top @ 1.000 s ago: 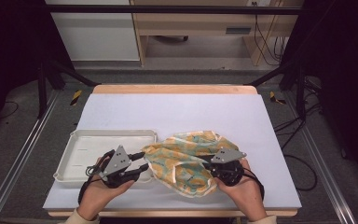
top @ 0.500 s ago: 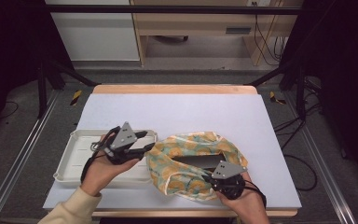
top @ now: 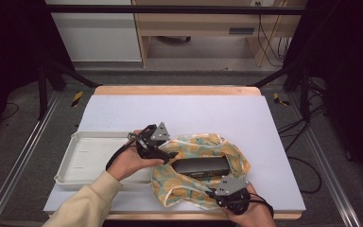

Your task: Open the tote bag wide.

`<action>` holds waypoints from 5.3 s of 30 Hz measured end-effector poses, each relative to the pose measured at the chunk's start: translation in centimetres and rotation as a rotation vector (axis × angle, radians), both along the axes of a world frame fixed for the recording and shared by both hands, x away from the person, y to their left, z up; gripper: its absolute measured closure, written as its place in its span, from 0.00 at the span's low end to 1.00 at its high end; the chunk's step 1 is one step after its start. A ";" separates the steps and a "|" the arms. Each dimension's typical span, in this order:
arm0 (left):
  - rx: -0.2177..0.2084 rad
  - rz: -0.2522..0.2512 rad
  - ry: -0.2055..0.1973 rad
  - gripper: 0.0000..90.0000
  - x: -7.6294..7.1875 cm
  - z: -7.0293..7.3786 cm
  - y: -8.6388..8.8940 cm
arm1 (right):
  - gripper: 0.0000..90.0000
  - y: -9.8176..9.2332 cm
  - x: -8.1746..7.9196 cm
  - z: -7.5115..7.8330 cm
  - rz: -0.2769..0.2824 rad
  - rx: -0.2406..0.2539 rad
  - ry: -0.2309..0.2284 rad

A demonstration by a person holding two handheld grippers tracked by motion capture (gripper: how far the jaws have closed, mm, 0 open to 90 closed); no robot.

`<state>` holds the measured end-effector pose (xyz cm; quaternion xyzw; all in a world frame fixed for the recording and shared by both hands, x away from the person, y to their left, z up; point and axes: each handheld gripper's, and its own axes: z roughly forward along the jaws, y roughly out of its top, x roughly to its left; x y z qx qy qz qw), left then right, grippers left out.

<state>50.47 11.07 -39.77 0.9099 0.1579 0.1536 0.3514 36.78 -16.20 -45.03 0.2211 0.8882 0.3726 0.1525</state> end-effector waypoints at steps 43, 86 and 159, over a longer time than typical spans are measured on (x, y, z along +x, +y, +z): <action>-0.033 0.076 -0.076 1.00 0.6 2.6 -1.9 | 0.27 -4.1 1.4 6.0 -0.245 0.049 -0.139; 0.059 0.138 0.041 0.87 -1.9 -0.5 1.6 | 0.87 -5.2 10.3 4.1 -0.410 0.098 -0.019; 0.220 0.136 0.114 1.00 3.2 -3.9 -1.5 | 1.00 -7.2 11.0 -1.4 -0.475 -0.005 0.168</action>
